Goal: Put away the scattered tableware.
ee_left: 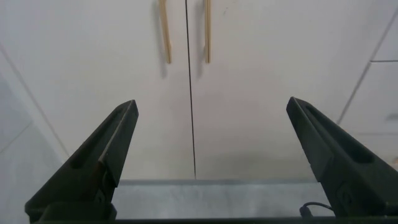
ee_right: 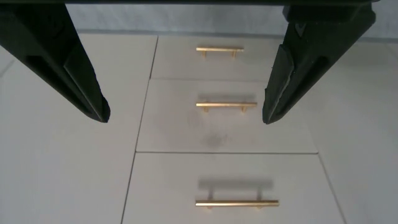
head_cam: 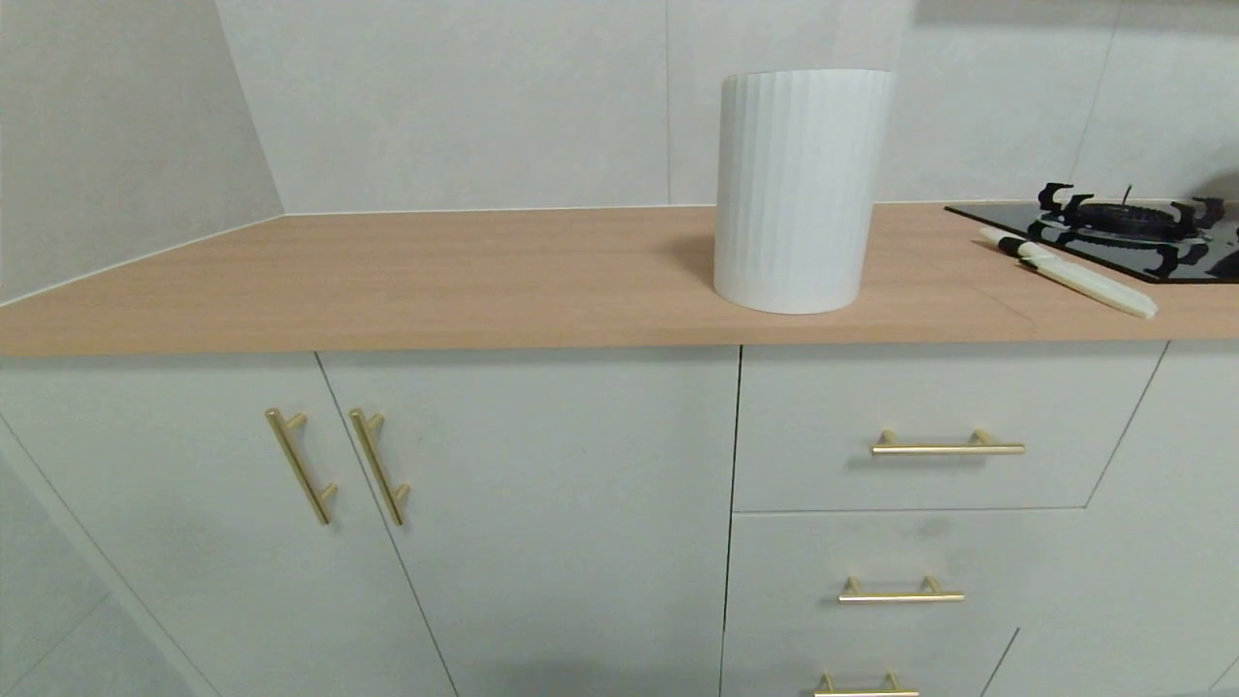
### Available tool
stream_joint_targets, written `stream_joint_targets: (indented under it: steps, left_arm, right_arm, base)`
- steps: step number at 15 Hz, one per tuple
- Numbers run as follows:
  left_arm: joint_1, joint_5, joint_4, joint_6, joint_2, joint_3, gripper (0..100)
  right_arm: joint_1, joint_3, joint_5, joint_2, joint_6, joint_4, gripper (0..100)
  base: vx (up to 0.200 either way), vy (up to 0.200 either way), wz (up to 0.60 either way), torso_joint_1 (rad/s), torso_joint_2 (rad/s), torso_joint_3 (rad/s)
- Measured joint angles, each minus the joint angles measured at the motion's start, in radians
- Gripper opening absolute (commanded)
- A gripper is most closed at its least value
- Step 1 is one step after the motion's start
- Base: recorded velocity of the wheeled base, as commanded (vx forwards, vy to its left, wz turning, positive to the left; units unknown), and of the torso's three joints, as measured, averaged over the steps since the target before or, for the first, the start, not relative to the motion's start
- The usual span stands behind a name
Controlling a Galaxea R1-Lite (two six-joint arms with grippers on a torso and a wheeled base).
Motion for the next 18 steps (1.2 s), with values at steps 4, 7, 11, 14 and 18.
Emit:
stream_joint_targets:
  steps: [4, 7, 11, 14, 18]
  left_arm:
    - [0.0, 0.0, 0.0, 0.0, 0.0, 0.0, 100]
    - [0.0, 0.0, 0.0, -0.001, 0.0, 0.0, 100]
    - [0.0, 0.0, 0.0, 0.0, 0.0, 0.0, 100]
    - [0.0, 0.0, 0.0, 0.0, 0.0, 0.0, 100]
    - [0.001, 0.0, 0.0, 0.0, 0.0, 0.0, 100]
  right_arm:
    - [0.0, 0.0, 0.0, 0.0, 0.0, 0.0, 100]
    - [0.001, 0.0, 0.0, 0.0, 0.001, 0.0, 100]
    - [0.001, 0.0, 0.0, 0.0, 0.002, 0.0, 100]
    - [0.001, 0.0, 0.0, 0.0, 0.001, 0.0, 100]
    - [0.001, 0.0, 0.0, 0.001, 0.003, 0.0, 100]
  base:
    - [0.1, 0.0, 0.0, -0.004, 0.0, 0.0]
    - [0.0, 0.0, 0.0, 0.0, 0.0, 0.0]
    - [0.0, 0.0, 0.0, 0.0, 0.0, 0.0]
    - [0.0, -0.2, 0.0, 0.002, -0.01, 0.004]
    - [0.0, -0.2, 0.0, 0.007, 0.0, 0.0]
